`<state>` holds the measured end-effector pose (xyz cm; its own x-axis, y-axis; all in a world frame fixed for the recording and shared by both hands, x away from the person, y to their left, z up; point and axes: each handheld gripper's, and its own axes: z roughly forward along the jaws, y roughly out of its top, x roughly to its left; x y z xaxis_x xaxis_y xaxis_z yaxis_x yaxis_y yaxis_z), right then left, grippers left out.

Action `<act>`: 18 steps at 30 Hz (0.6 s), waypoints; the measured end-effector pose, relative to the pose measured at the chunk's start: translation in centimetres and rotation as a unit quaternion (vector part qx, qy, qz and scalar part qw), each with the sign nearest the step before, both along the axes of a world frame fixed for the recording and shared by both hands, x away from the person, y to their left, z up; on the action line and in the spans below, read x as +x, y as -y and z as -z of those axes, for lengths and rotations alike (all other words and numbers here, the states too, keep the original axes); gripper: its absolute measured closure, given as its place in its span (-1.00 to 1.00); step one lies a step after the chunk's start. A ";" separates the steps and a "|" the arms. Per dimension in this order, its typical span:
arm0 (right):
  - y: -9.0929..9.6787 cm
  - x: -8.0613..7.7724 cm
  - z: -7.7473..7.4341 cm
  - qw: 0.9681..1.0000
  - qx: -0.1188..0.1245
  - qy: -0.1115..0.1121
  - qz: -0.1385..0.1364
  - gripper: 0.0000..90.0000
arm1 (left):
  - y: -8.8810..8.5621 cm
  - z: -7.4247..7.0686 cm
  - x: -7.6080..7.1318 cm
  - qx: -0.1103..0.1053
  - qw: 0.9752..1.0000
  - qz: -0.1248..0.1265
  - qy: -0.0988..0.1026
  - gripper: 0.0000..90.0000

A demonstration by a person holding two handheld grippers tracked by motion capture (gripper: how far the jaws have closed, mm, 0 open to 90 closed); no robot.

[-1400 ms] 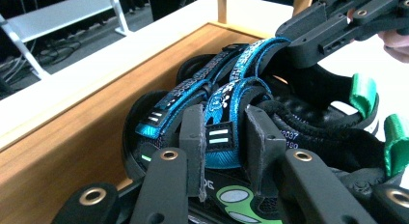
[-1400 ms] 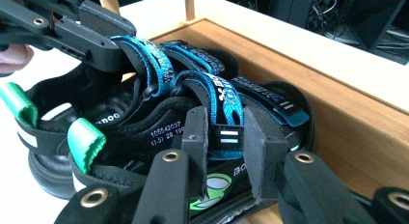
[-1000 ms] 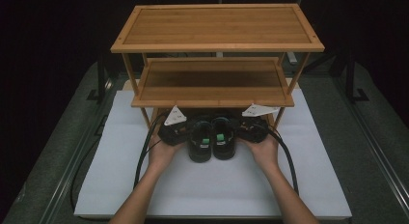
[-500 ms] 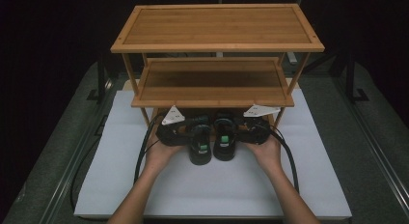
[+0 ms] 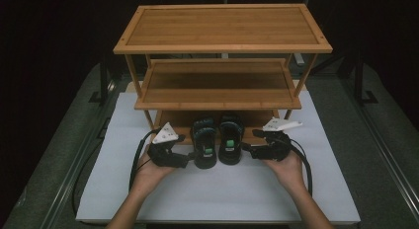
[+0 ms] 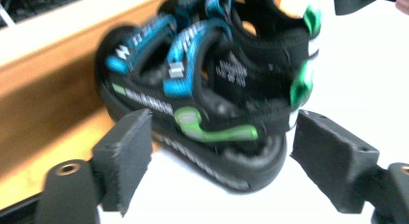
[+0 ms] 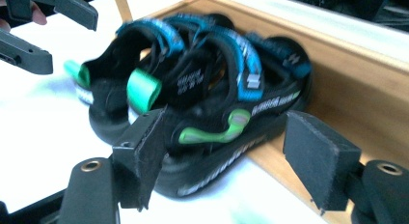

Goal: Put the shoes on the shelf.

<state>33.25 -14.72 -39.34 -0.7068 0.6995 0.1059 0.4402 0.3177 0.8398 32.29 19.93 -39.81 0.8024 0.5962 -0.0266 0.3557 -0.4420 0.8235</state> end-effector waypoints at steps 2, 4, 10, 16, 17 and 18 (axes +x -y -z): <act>0.1 -0.5 0.5 1.000 -0.004 -0.011 -0.002 -0.39 | -0.1 0.7 -0.4 0.007 1.000 0.003 -0.008 -0.58; 0.0 -0.8 1.2 1.000 -0.011 -0.023 -0.005 -0.42 | 0.1 1.6 -0.8 0.018 1.000 0.003 -0.017 -0.62; -1.4 -1.0 3.5 0.998 -0.029 -0.050 -0.007 -0.58 | 1.5 3.4 -1.0 0.048 0.999 0.000 -0.019 -0.76; -3.3 -1.0 5.1 0.997 -0.049 -0.061 -0.019 -0.64 | 3.3 5.0 -0.6 0.099 0.995 0.001 -0.016 -0.81; -3.6 -1.0 5.2 0.996 -0.051 -0.064 -0.018 -0.64 | 3.3 5.0 -0.6 0.099 0.995 0.001 -0.016 -0.81; -3.8 -1.1 5.3 0.996 -0.056 -0.066 -0.014 -0.64 | 3.5 5.4 -0.4 0.104 0.994 -0.002 -0.014 -0.82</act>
<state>32.16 -10.90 -44.66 -0.7114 0.6923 0.1212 0.5335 0.4196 0.7344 31.89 16.44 -45.18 0.8005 0.5946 0.0751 0.3801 -0.6006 0.7035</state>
